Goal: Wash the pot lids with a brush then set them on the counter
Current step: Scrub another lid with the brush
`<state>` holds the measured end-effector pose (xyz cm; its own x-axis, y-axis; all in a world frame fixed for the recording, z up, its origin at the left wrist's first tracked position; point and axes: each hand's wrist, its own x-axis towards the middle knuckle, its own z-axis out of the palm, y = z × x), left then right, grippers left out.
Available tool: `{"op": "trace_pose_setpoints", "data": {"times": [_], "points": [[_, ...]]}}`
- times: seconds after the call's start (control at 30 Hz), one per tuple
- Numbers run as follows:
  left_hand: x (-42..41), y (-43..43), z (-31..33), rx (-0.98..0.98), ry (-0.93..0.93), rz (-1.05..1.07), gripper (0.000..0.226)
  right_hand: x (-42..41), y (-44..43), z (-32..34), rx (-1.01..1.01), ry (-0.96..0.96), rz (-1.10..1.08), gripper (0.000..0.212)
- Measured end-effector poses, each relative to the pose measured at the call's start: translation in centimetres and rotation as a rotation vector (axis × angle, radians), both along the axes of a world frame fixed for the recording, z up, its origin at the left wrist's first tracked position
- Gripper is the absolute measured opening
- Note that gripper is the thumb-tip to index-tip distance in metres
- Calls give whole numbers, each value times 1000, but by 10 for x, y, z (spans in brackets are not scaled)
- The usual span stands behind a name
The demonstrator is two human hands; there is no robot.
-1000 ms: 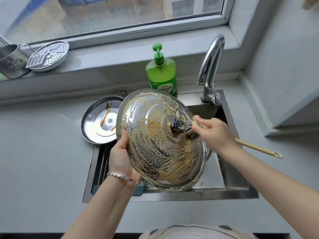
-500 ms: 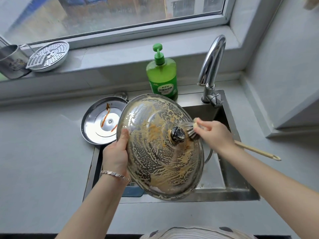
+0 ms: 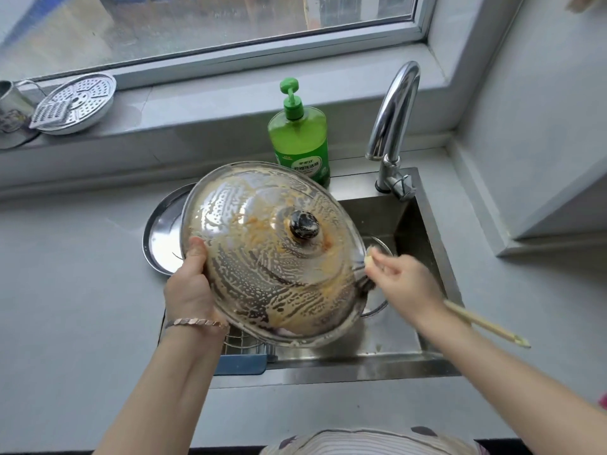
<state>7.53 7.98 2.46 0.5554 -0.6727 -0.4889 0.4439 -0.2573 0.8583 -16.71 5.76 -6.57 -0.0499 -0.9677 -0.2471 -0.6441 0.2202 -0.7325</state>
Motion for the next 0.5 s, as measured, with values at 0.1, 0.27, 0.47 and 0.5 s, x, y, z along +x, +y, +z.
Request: {"op": "trace_pose_setpoints", "data": {"times": [0.1,0.27,0.47,0.5], "points": [[1,-3,-1,-6,-36,36,29,14,36,1,31,-8,75,31],[-4,-1,0,-12,0,-65,30,4,-18,-7,52,-40,-113,39],[-15,-1,-2,113,-111,-36,29,2,-42,13,-170,35,-133,41],[-16,0,-4,122,-141,-39,30,6,-36,22,-293,55,-86,40]]}}
